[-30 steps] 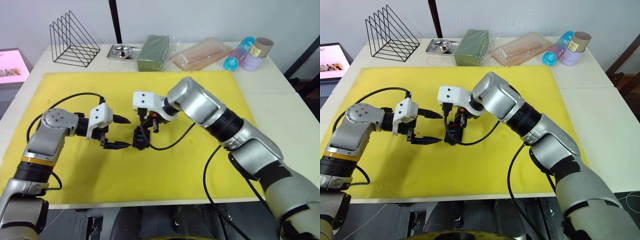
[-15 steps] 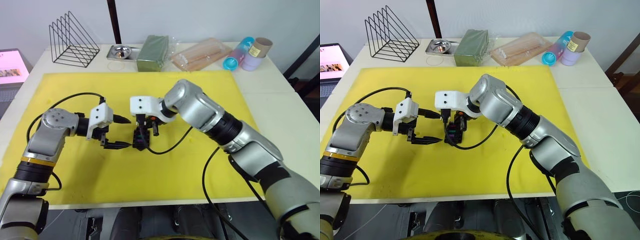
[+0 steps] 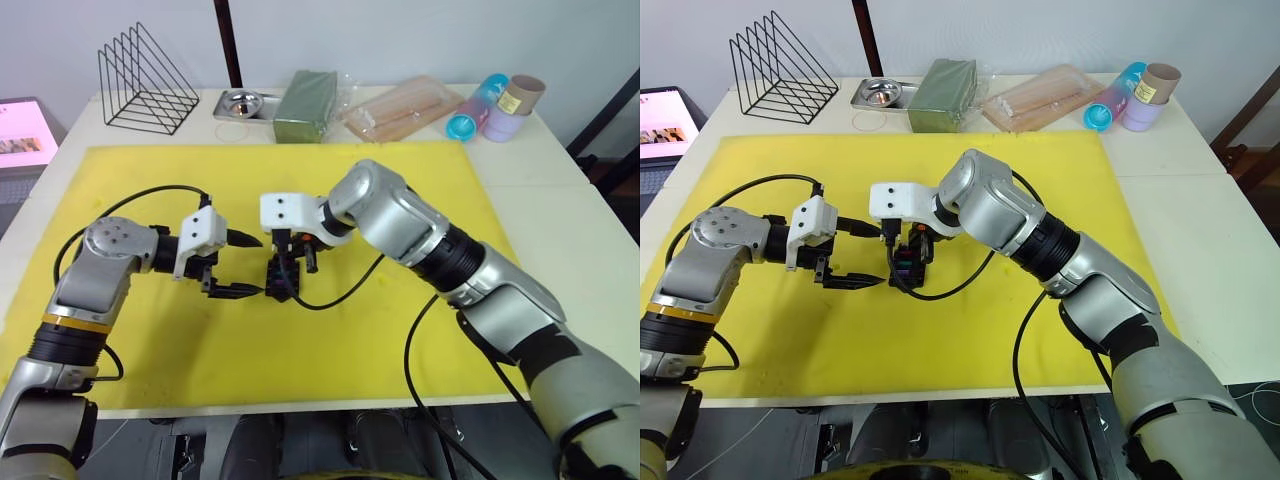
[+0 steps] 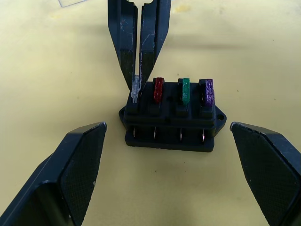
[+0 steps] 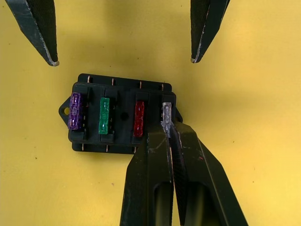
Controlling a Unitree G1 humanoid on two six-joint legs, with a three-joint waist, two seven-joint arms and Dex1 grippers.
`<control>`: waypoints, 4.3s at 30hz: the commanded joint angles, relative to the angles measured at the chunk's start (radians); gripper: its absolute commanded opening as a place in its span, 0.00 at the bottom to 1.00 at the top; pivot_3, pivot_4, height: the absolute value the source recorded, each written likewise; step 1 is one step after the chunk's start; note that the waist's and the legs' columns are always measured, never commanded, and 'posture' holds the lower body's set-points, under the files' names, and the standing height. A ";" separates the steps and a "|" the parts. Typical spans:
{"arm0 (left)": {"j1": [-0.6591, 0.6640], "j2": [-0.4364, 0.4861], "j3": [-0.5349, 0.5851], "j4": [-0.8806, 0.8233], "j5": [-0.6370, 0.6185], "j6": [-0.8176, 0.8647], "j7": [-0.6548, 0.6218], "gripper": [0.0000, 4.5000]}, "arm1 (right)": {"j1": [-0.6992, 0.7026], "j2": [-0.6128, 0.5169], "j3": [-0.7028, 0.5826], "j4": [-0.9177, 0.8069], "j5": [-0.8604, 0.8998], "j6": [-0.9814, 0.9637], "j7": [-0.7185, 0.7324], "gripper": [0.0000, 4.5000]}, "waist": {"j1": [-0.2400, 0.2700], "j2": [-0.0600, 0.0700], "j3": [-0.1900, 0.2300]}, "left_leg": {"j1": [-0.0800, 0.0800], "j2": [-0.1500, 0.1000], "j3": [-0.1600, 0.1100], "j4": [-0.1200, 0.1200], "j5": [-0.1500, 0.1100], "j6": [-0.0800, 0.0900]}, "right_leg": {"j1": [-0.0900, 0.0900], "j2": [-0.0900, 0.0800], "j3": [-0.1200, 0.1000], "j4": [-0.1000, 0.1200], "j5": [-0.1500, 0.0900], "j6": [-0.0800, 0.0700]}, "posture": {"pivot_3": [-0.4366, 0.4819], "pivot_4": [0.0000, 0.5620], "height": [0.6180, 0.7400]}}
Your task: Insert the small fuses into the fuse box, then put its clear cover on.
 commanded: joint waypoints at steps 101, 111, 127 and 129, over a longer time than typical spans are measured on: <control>-0.033 -0.006 0.007 0.004 0.010 -0.008 -0.013 1.00 | 0.321 0.054 -0.366 -0.024 0.297 -0.148 -0.208 0.01 | 0.001 0.000 0.000 | 0.000 0.000 0.000 0.000 0.000 0.000 | 0.000 0.000 0.000 0.000 0.000 0.000 | 0.48 0.27 1.00; -0.034 -0.008 0.005 0.004 0.009 -0.008 -0.014 1.00 | 0.341 0.041 -0.319 0.018 0.263 -0.155 -0.197 0.01 | 0.000 0.000 0.000 | 0.000 0.000 0.000 0.000 0.000 0.000 | 0.000 0.000 0.000 0.000 0.000 0.000 | 0.48 0.27 1.00; -0.035 -0.011 0.005 0.006 0.010 -0.008 -0.011 1.00 | 0.322 0.057 -0.258 0.092 0.216 -0.075 -0.203 0.01 | 0.000 0.000 -0.001 | 0.003 0.000 0.000 0.000 0.000 0.000 | 0.003 0.000 0.000 0.000 0.000 0.000 | 0.48 0.27 1.00; -0.035 -0.013 0.004 0.005 0.009 -0.009 -0.012 1.00 | 0.304 0.072 -0.279 0.111 0.225 -0.058 -0.217 0.01 | 0.000 0.000 -0.001 | 0.003 0.000 0.000 0.000 0.000 0.000 | 0.003 0.000 0.000 0.000 0.000 0.000 | 0.48 0.27 1.00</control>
